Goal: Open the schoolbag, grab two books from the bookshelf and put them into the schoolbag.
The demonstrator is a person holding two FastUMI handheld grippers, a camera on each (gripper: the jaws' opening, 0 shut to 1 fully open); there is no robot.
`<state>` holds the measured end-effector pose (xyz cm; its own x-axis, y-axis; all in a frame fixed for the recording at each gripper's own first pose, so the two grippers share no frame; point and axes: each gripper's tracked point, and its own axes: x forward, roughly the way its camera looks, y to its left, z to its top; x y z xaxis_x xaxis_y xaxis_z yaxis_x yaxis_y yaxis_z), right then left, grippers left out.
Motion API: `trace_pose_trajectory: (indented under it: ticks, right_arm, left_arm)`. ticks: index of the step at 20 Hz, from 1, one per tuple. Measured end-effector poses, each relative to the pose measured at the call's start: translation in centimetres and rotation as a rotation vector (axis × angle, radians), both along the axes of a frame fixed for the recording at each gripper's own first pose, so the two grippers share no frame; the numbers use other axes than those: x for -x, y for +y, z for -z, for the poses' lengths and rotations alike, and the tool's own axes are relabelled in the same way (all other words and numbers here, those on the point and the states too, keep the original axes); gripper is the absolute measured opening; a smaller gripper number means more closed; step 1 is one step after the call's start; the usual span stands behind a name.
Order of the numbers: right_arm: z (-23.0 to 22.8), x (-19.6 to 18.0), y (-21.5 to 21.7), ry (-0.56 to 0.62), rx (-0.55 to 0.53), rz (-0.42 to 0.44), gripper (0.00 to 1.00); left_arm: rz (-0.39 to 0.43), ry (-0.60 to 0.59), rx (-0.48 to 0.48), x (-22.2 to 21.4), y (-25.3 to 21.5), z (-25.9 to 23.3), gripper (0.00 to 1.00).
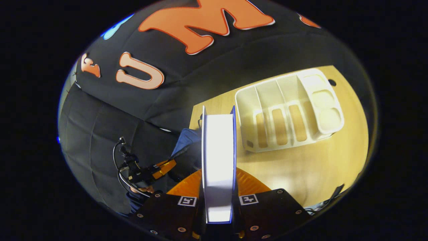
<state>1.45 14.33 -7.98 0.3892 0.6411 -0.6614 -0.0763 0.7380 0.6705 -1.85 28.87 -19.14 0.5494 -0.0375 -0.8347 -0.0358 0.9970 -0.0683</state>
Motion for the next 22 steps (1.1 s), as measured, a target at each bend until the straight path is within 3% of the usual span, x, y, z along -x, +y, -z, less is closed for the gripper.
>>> trace_pose_trajectory:
  ticks: [2, 10, 13, 22]
  right_arm:
    - [2.4, 0.8, 2.7, 0.04, -0.072, 0.009, 0.31]
    - [7.0, 1.9, 10.7, 0.075, -0.179, 0.035, 0.31]
    - [9.3, 2.0, 12.2, 0.061, -0.132, 0.049, 0.31]
    - [14.7, 2.1, 18.9, 0.124, -0.135, 0.07, 0.31]
  left_arm:
    - [0.005, -0.001, -0.01, -0.1, 0.4, -0.4, 0.01]
    - [-0.008, 0.004, -0.011, -0.2, 0.9, -0.8, 0.01]
    - [-0.016, 0.003, -0.007, -0.5, 1.0, -0.9, 0.01]
    - [-0.011, 0.023, -0.001, -0.6, 0.8, -0.5, 0.01]
